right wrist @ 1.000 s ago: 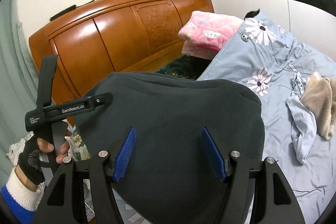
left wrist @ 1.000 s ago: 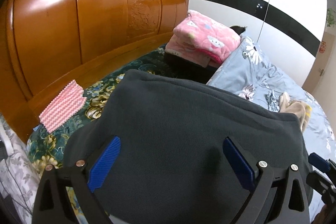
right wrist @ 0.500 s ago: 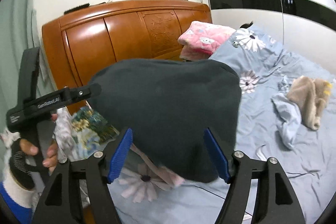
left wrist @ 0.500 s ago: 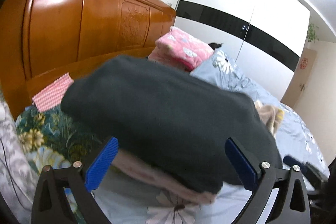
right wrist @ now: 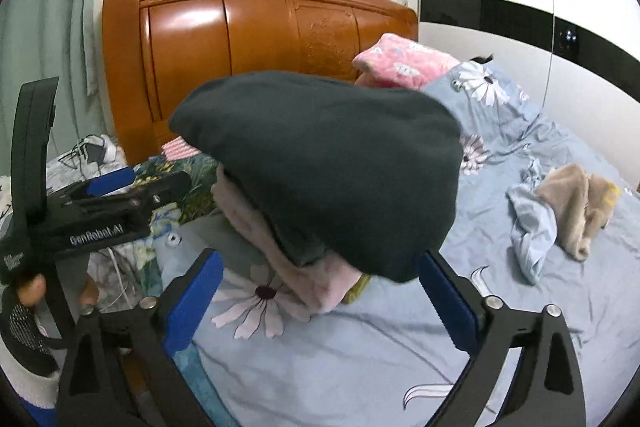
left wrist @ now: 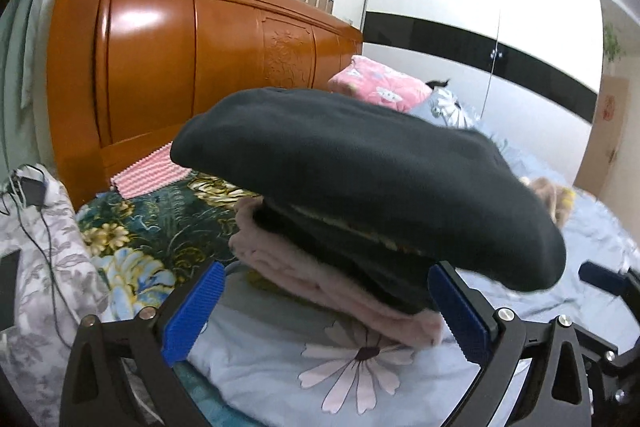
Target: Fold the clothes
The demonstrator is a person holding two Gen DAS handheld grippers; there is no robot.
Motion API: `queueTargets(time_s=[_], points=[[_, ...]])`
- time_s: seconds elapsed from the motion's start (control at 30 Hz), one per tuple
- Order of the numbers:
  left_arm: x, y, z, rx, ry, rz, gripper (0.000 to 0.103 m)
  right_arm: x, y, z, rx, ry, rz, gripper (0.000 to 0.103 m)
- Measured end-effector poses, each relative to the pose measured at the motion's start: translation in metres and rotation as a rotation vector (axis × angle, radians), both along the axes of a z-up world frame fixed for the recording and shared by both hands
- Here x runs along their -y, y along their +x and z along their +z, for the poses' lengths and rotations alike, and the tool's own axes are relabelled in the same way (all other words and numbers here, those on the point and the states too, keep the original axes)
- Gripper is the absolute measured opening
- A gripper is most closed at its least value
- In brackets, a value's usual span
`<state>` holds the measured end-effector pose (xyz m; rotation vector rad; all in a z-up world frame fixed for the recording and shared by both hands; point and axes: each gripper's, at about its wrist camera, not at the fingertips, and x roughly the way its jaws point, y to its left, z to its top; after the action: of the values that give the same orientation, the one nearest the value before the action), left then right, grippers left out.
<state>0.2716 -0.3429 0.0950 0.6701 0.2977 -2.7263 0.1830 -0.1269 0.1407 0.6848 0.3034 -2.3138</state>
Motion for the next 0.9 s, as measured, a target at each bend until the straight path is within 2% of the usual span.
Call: queueTargets(time_s=[0.1,0.37,0.57,0.9], points=[[-0.010,0.008,-0.006,0.014,-0.031,0.015,0.103,-0.003,0.003,-0.005,-0.017,0.016,0.003,0.101],[-0.022,0.024,-0.014,-0.003,-0.026,0.083,0.103,-0.018,-0.001,-0.008,-0.018,-0.008,-0.021,0.103],[-0.037,0.021,-0.021,0.022,-0.026,0.077,0.103,-0.020,0.000,-0.005,-0.025,-0.013,-0.019,0.103],[-0.048,0.015,-0.023,0.062,-0.032,0.088,0.103,-0.024,-0.008,-0.012,0.015,-0.006,-0.034,0.103]])
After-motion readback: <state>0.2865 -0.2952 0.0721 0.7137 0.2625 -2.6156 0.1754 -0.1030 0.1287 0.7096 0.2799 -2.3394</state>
